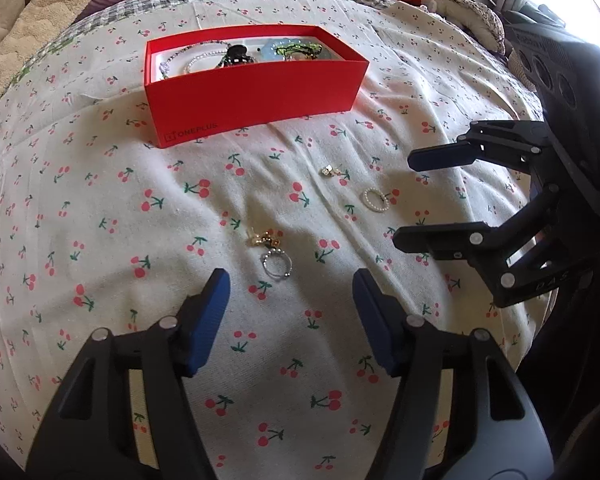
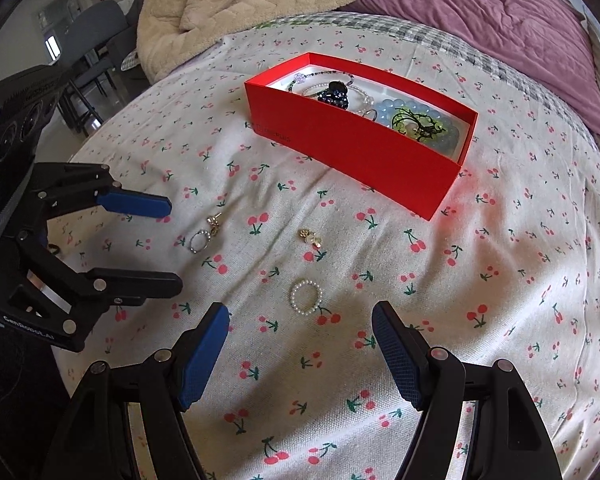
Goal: Organize jewelry
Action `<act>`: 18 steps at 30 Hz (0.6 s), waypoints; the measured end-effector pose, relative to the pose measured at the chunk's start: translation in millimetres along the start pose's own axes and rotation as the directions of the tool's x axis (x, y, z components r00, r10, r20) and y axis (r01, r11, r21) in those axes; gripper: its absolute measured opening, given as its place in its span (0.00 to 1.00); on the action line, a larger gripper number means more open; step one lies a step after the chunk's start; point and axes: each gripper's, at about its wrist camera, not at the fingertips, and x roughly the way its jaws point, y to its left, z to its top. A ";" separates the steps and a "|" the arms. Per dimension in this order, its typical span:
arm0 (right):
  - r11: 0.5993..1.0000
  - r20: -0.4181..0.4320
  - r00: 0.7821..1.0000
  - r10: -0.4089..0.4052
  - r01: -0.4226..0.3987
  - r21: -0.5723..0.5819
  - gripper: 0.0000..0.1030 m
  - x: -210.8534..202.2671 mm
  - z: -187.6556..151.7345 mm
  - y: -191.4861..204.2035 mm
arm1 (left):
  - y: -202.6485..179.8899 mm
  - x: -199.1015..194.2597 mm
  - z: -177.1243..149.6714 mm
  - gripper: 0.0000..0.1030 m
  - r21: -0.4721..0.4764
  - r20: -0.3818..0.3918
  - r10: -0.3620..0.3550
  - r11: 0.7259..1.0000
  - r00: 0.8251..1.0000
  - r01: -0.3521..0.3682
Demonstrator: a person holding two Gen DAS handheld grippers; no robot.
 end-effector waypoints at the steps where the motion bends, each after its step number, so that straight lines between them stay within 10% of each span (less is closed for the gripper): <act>1: 1.000 0.001 1.000 0.003 -0.003 0.005 0.73 1.2 -0.3 -0.5 | -0.5 2.1 -0.4 0.59 0.000 -0.006 -0.001 1.000 1.000 0.001; 14: 0.999 -0.032 0.999 -0.007 0.005 -0.047 0.72 22.1 -4.7 5.4 | -2.3 12.0 -1.1 0.48 0.002 -0.023 0.028 1.000 0.999 -0.028; 18: 0.998 -0.025 0.999 -0.032 0.031 -0.047 0.59 22.4 -3.7 6.0 | -1.2 13.2 -0.9 0.44 -0.001 -0.022 0.034 0.999 0.999 -0.034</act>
